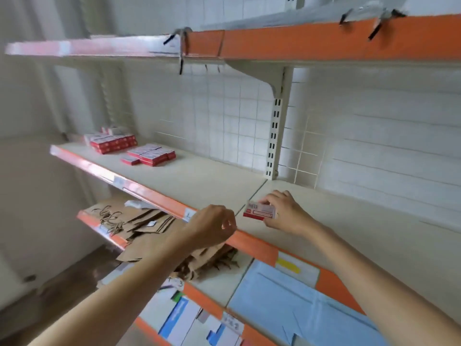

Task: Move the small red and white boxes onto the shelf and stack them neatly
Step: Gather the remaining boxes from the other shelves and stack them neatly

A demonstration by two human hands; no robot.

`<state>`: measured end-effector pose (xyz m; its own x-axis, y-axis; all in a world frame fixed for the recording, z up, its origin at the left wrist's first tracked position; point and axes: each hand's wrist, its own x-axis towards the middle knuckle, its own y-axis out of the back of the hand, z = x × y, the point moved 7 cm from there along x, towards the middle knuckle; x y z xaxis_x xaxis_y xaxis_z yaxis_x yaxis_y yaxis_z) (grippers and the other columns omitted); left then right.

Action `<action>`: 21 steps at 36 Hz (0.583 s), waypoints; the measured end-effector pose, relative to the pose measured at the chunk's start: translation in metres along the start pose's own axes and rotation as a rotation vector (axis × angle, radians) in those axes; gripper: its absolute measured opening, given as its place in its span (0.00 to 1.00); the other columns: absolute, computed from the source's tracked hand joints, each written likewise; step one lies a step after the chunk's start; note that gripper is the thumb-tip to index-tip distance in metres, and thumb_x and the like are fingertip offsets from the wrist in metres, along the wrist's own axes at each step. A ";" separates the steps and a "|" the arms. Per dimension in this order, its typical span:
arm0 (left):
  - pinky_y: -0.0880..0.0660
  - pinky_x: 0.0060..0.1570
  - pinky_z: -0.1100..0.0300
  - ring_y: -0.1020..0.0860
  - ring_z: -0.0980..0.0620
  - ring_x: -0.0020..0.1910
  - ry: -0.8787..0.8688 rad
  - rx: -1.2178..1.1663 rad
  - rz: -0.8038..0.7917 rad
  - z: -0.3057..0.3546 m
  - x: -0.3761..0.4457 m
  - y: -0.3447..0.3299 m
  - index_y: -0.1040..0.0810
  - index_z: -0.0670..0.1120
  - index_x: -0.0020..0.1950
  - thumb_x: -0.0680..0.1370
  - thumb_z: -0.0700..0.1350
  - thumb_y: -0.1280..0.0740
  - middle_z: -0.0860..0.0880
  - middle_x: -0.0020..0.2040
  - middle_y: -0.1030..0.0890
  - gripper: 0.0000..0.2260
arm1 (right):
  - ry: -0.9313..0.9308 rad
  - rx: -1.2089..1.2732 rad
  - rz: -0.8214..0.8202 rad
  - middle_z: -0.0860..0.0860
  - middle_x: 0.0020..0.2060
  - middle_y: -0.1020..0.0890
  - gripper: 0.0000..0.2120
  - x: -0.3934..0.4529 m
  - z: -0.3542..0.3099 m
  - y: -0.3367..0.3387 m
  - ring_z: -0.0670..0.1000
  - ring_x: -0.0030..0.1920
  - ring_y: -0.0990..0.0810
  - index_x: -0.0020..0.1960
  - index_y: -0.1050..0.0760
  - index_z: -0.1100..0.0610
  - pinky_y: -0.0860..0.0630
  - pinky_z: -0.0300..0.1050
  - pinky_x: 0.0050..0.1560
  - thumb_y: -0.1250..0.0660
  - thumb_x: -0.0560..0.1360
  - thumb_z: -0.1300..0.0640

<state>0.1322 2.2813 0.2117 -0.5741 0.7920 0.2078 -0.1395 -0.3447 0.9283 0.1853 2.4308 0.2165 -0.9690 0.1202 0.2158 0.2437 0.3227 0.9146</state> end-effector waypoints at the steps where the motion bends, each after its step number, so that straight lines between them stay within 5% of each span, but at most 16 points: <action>1: 0.26 0.41 0.60 0.22 0.52 0.41 0.022 0.012 0.010 -0.020 -0.010 0.007 0.19 0.48 0.47 0.75 0.45 0.35 0.50 0.44 0.19 0.06 | 0.031 0.013 -0.011 0.52 0.56 0.27 0.22 0.012 -0.018 -0.011 0.53 0.57 0.35 0.63 0.28 0.57 0.39 0.38 0.51 0.31 0.70 0.59; 11: 0.28 0.37 0.65 0.25 0.55 0.39 0.192 0.086 0.065 -0.167 -0.081 0.060 0.19 0.45 0.47 0.77 0.44 0.35 0.51 0.43 0.20 0.07 | 0.218 0.077 -0.125 0.51 0.56 0.28 0.21 0.102 -0.152 -0.105 0.51 0.57 0.35 0.61 0.29 0.57 0.35 0.41 0.54 0.31 0.70 0.57; 16: 0.37 0.32 0.73 0.28 0.59 0.40 0.208 0.063 0.095 -0.208 -0.078 0.063 0.19 0.46 0.49 0.77 0.44 0.36 0.55 0.42 0.25 0.06 | 0.219 0.116 -0.117 0.50 0.55 0.29 0.19 0.147 -0.174 -0.121 0.50 0.57 0.35 0.61 0.30 0.56 0.35 0.39 0.50 0.32 0.72 0.55; 21: 0.32 0.35 0.71 0.28 0.57 0.38 0.191 0.081 0.114 -0.240 -0.051 0.067 0.20 0.44 0.46 0.77 0.43 0.37 0.53 0.41 0.25 0.06 | 0.181 0.103 -0.091 0.52 0.55 0.29 0.20 0.202 -0.176 -0.135 0.52 0.59 0.35 0.63 0.30 0.56 0.37 0.40 0.53 0.32 0.72 0.56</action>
<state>-0.0416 2.0971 0.1896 -0.7256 0.6382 0.2575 -0.0041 -0.3782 0.9257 -0.0508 2.2463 0.1973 -0.9764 -0.0806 0.2004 0.1491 0.4194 0.8955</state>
